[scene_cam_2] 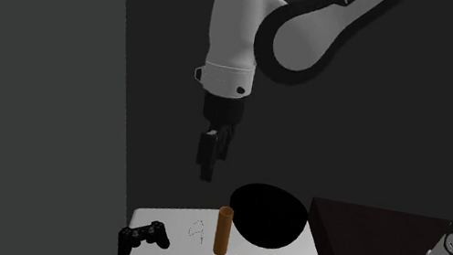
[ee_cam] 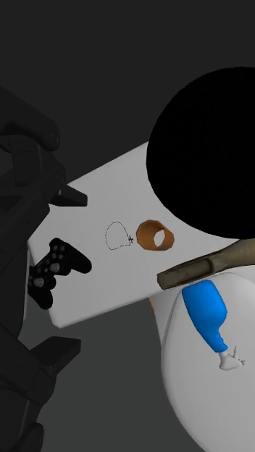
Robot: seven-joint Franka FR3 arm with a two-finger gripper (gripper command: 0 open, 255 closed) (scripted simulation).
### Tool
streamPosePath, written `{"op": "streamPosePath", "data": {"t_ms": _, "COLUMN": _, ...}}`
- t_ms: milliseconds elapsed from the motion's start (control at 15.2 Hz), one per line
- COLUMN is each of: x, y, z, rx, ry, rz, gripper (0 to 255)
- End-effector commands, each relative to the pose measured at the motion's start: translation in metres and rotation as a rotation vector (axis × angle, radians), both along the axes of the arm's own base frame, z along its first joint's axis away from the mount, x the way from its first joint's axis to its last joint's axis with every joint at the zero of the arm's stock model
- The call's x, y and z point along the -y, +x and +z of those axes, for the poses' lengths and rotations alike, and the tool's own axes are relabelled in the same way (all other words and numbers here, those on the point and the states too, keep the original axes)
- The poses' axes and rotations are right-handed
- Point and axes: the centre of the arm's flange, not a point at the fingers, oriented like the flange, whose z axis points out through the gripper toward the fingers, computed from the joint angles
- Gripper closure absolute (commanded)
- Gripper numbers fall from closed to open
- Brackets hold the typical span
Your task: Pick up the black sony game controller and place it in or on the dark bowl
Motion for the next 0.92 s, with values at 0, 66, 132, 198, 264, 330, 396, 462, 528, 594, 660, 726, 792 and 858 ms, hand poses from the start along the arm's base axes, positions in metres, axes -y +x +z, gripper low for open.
{"op": "streamPosePath", "data": {"t_ms": 0, "x": 0.003, "y": 0.017, "z": -0.019, "rx": -0.003, "ry": 0.002, "rz": -0.005, "gripper": 0}}
{"op": "streamPosePath", "data": {"t_ms": 66, "x": 0.004, "y": 0.026, "z": -0.030, "rx": -0.004, "ry": 0.002, "rz": -0.008, "gripper": 0}}
{"op": "streamPosePath", "data": {"t_ms": 132, "x": 0.005, "y": 0.034, "z": -0.040, "rx": -0.005, "ry": 0.003, "rz": -0.010, "gripper": 0}}
{"op": "streamPosePath", "data": {"t_ms": 198, "x": 0.007, "y": 0.042, "z": -0.050, "rx": -0.007, "ry": 0.004, "rz": -0.012, "gripper": 0}}
{"op": "streamPosePath", "data": {"t_ms": 264, "x": 0.008, "y": 0.051, "z": -0.061, "rx": -0.008, "ry": 0.005, "rz": -0.015, "gripper": 0}}
{"op": "streamPosePath", "data": {"t_ms": 330, "x": 0.009, "y": 0.059, "z": -0.071, "rx": -0.009, "ry": 0.006, "rz": -0.017, "gripper": 0}}
{"op": "streamPosePath", "data": {"t_ms": 396, "x": 0.011, "y": 0.067, "z": -0.081, "rx": -0.011, "ry": 0.007, "rz": -0.019, "gripper": 0}}
{"op": "streamPosePath", "data": {"t_ms": 462, "x": 0.012, "y": 0.076, "z": -0.092, "rx": -0.012, "ry": 0.007, "rz": -0.022, "gripper": 0}}
{"op": "streamPosePath", "data": {"t_ms": 528, "x": 0.013, "y": 0.084, "z": -0.102, "rx": -0.014, "ry": 0.008, "rz": -0.024, "gripper": 0}}
{"op": "streamPosePath", "data": {"t_ms": 594, "x": 0.015, "y": 0.092, "z": -0.112, "rx": -0.015, "ry": 0.009, "rz": -0.027, "gripper": 0}}
{"op": "streamPosePath", "data": {"t_ms": 660, "x": 0.016, "y": 0.101, "z": -0.123, "rx": -0.016, "ry": 0.010, "rz": -0.029, "gripper": 0}}
{"op": "streamPosePath", "data": {"t_ms": 726, "x": 0.018, "y": 0.109, "z": -0.133, "rx": -0.018, "ry": 0.011, "rz": -0.031, "gripper": 0}}
{"op": "streamPosePath", "data": {"t_ms": 792, "x": 0.019, "y": 0.117, "z": -0.144, "rx": -0.019, "ry": 0.012, "rz": -0.034, "gripper": 0}}
{"op": "streamPosePath", "data": {"t_ms": 858, "x": 0.020, "y": 0.122, "z": -0.150, "rx": -0.020, "ry": 0.012, "rz": -0.035, "gripper": 0}}
